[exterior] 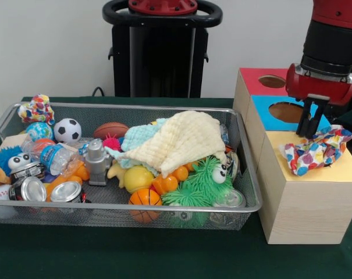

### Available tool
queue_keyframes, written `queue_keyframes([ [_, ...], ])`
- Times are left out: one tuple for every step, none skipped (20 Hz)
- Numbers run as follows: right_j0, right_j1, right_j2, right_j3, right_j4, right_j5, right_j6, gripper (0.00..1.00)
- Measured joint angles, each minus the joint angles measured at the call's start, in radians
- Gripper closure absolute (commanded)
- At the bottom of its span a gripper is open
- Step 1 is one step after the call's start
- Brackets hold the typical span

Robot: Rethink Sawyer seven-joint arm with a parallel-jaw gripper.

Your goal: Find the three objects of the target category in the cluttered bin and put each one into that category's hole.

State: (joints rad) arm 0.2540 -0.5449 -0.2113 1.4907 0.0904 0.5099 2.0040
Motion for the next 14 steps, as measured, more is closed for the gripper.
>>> queue_keyframes([
  [0.002, 0.001, -0.002, 0.0, 0.0, -0.001, 0.0, 1.0],
  [0.003, 0.001, -0.003, 0.0, 0.0, -0.002, 0.0, 1.0],
  [0.005, 0.001, -0.004, 0.0, 0.0, -0.002, 0.0, 1.0],
  [0.007, 0.001, -0.006, 0.0, 0.0, -0.003, 0.0, 1.0],
  [0.009, 0.002, -0.009, 0.0, 0.0, -0.003, 0.0, 1.0],
  [0.012, 0.002, -0.011, 0.0, 0.0, -0.003, 0.0, 1.0],
  [0.015, 0.003, -0.014, 0.0, 0.0, -0.003, 0.0, 1.0],
  [0.019, 0.003, -0.017, 0.0, 0.0, -0.004, 0.0, 1.0],
  [0.021, 0.004, -0.019, 0.0, 0.001, -0.004, 0.0, 1.0],
  [0.025, 0.004, -0.022, 0.0, 0.001, -0.004, 0.0, 1.0],
  [0.029, 0.005, -0.024, 0.0, 0.001, -0.005, 0.0, 1.0],
  [0.034, 0.005, -0.027, 0.0, 0.001, -0.007, 0.0, 1.0],
  [0.037, 0.005, -0.029, 0.0, 0.001, -0.008, 0.0, 1.0],
  [0.04, 0.006, -0.03, 0.0, 0.0, -0.01, 0.0, 1.0],
])
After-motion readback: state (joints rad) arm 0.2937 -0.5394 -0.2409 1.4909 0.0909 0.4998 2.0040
